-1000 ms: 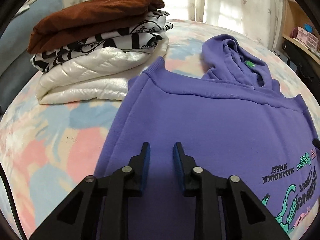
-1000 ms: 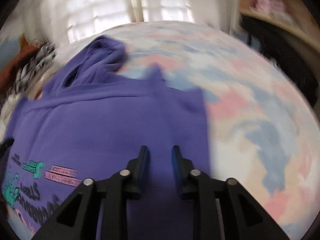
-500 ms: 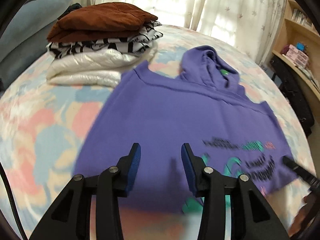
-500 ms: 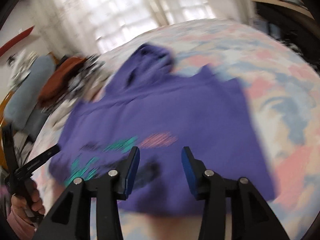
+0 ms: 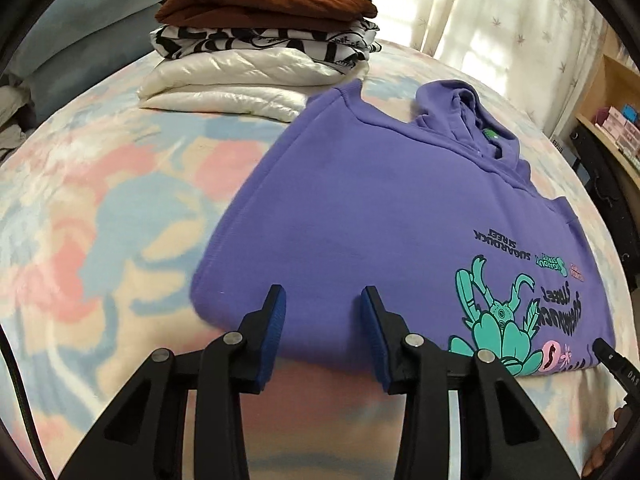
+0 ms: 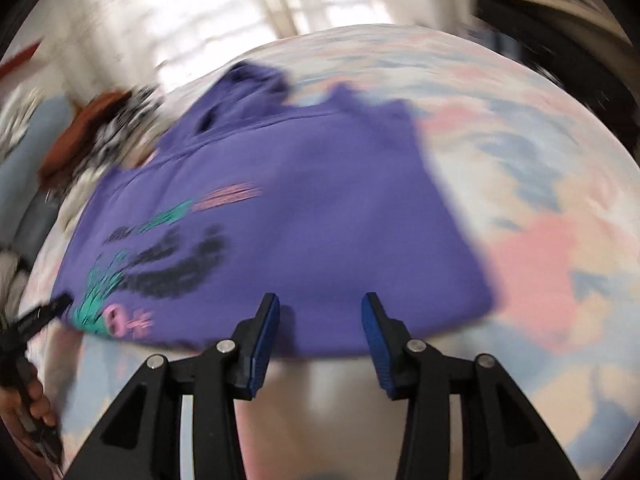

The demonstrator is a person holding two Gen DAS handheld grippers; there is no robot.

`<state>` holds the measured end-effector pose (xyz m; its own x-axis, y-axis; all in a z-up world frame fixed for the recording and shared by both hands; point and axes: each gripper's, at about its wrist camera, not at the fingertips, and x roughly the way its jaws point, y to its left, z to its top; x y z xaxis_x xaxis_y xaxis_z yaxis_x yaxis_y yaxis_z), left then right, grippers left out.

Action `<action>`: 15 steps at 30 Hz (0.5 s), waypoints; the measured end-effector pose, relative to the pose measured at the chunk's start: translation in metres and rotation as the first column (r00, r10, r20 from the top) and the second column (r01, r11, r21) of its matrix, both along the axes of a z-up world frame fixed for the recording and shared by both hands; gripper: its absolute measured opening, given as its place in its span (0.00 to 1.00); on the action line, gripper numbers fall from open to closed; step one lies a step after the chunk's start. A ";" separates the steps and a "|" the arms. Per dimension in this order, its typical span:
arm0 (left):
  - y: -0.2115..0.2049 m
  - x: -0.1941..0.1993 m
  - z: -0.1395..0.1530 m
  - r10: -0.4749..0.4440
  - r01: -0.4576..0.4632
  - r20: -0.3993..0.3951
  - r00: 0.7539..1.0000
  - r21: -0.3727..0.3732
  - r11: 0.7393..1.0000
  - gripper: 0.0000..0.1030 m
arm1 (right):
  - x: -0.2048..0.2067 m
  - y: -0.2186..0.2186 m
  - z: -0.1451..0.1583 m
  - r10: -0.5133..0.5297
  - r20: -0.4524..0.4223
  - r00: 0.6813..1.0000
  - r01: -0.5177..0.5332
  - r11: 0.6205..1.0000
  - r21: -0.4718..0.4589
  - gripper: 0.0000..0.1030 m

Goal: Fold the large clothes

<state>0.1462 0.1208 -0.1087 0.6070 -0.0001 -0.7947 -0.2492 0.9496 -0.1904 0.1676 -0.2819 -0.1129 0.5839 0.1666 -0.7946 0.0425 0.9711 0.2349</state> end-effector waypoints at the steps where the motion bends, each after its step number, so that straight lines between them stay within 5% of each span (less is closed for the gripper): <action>1: 0.002 -0.001 -0.001 -0.001 0.001 -0.004 1.000 -0.001 1.000 0.37 | -0.003 -0.011 0.000 -0.022 0.004 1.000 0.021 1.000 0.016 0.38; 12: 0.005 -0.006 -0.003 0.003 -0.003 -0.026 1.000 -0.002 1.000 0.38 | -0.012 -0.029 -0.002 -0.088 -0.004 0.996 0.088 0.996 -0.004 0.38; 15: 0.005 -0.006 -0.003 -0.016 0.015 -0.026 1.000 -0.033 0.999 0.48 | -0.013 -0.028 -0.004 -0.086 -0.009 0.996 0.086 0.996 -0.006 0.39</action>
